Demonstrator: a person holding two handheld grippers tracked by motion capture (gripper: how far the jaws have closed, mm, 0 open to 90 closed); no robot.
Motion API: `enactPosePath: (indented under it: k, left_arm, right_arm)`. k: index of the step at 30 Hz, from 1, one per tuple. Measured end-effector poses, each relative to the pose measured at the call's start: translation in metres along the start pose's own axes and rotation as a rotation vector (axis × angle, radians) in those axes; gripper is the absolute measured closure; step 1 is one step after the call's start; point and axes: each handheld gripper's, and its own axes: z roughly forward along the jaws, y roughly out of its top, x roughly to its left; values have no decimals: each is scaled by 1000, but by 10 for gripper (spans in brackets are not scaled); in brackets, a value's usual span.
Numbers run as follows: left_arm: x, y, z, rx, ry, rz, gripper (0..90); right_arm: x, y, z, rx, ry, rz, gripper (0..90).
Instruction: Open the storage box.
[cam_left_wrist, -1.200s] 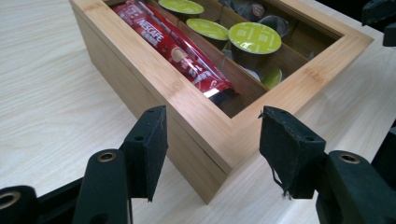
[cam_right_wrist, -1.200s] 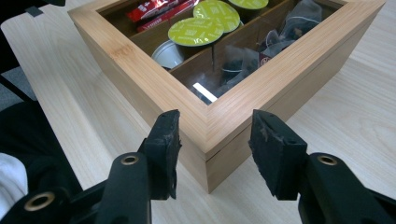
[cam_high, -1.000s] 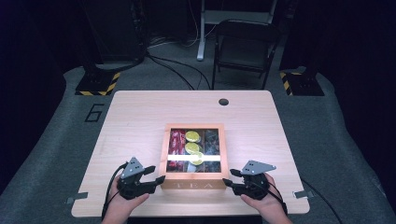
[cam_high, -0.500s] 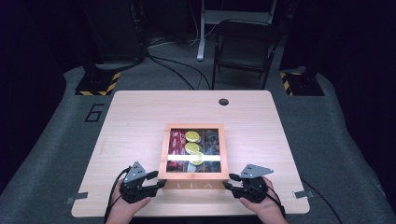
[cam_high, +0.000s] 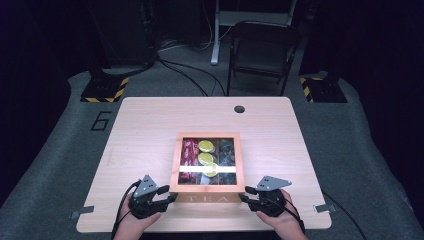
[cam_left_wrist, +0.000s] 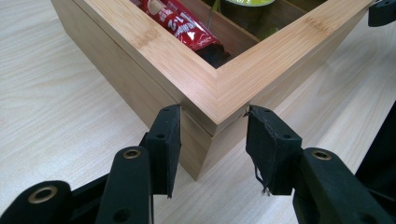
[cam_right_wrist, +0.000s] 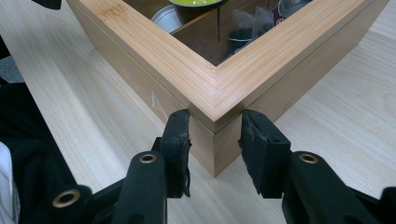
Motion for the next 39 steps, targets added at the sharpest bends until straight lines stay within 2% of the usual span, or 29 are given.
enactPosePath:
  k: [13,17,27,32,34,39]
  left_arm:
    - [-1,1,1,11,8,11,552]
    - [-2,2,1,7,16,3,549]
    - [-2,3,0,11,6,-10,546]
    - [-3,5,-1,1,9,0,546]
    - [-5,7,0,-16,30,7,558]
    - [-5,10,0,-28,26,2,559]
  right_arm:
    - [0,1,0,1,0,0,613]
    - [0,1,0,5,2,4,607]
    - [0,3,0,5,9,18,601]
    - [1,5,0,-9,2,12,610]
    - [1,6,0,-16,-2,9,613]
    - [0,10,0,-29,8,23,613]
